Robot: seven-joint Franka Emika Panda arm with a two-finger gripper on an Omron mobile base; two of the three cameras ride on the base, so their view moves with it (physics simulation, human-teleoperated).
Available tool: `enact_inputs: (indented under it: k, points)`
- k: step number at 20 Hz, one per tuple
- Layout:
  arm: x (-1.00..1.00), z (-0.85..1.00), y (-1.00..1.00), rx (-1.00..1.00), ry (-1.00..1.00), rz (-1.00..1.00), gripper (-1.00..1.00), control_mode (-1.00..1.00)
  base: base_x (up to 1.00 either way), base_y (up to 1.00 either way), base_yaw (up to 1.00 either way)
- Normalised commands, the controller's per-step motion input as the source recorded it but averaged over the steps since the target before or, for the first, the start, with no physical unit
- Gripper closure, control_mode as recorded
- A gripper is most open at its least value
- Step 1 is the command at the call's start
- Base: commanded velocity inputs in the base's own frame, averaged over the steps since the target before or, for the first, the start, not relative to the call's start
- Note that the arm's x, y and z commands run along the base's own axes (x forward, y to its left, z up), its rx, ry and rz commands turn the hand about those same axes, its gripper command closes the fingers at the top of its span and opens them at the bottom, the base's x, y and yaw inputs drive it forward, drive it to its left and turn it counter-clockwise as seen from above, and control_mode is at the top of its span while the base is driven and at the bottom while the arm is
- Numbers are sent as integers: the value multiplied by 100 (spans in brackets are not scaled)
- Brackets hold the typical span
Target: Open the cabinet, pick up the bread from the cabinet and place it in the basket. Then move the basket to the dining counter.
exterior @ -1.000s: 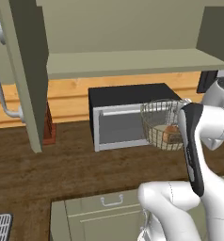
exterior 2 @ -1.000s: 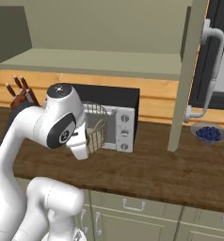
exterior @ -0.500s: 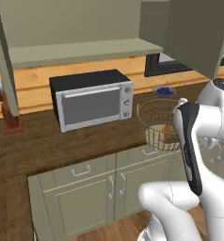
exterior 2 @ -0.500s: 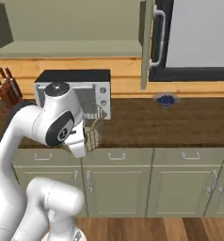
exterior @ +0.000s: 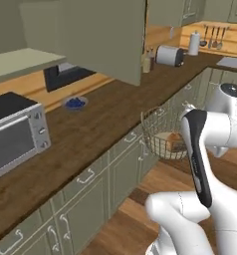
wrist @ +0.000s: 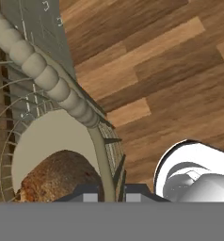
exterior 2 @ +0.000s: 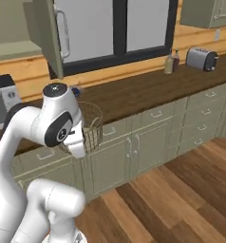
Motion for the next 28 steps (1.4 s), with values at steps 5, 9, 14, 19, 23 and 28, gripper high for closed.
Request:
enact_inputs:
  k: [5, 9, 14, 19, 23, 28]
  points:
    - [0, 0, 0, 0, 0, 0, 100, 100, 5, -87, -76]
    - [0, 0, 0, 0, 0, 0, 100, 100, 13, -100, -64]
    - [0, 0, 0, 0, 0, 0, 100, 100, 18, -100, -62]
    - [0, 0, 0, 0, 0, 0, 100, 100, 34, -99, -63]
    - [0, 0, 0, 0, 0, 0, 100, 100, 62, -74, -60]
    - [0, 0, 0, 0, 0, 0, 100, 100, 88, -6, -65]
